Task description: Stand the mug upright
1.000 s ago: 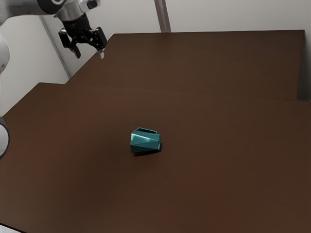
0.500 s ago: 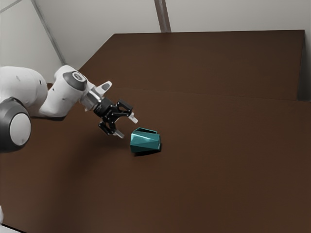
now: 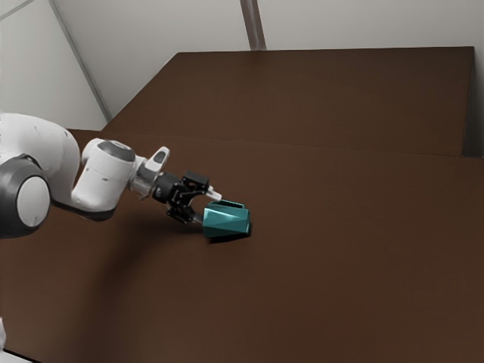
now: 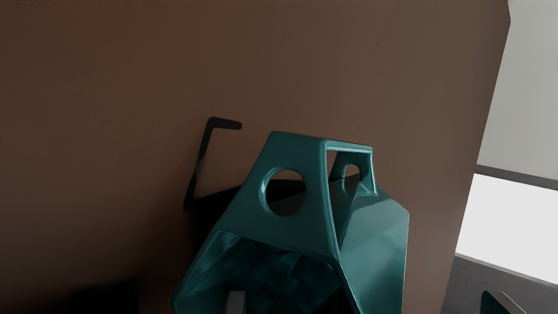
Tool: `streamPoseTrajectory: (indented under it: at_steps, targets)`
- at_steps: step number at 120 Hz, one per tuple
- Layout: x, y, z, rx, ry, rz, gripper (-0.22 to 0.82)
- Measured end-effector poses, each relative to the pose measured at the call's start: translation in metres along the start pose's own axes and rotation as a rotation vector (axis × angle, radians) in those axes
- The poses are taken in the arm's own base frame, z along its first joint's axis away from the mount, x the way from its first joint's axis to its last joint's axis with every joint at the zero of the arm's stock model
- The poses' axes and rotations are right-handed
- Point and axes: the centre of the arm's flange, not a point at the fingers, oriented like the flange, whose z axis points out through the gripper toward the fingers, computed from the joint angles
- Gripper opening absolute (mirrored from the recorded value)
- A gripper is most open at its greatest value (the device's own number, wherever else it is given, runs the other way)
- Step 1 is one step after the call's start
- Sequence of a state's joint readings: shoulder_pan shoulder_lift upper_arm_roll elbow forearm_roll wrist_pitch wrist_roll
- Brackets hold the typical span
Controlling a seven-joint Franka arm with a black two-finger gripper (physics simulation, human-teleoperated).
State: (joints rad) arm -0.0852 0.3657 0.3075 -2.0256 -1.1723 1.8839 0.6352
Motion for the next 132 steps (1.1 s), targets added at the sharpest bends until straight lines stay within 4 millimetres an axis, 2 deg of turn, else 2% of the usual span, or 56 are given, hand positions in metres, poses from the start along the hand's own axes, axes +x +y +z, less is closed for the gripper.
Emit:
streamPoseTrajectory:
  at_steps: [12,19,38,47,79,95,104,112,123,132]
  targets:
    - [0.001,0.000,0.007,-0.022,0.032,0.022,0.58]
    - [0.000,0.002,0.012,-0.030,0.038,0.037,0.54]
    - [-0.004,-0.002,0.018,-0.049,0.061,0.052,0.18]
    - [-0.003,-0.001,0.018,-0.052,0.069,0.068,0.06]
    - [0.002,0.012,0.011,-0.101,0.122,0.112,-0.12]
    - [0.002,0.025,0.009,-0.117,0.137,0.145,-0.14]
    - [0.007,0.042,0.001,-0.121,0.151,0.188,-0.14]
    - [0.019,0.069,-0.013,-0.071,0.141,0.284,-0.15]
    - [0.035,0.122,-0.036,0.155,0.054,0.500,-0.16]
    - [0.038,0.144,-0.038,0.388,-0.055,0.633,-0.16]
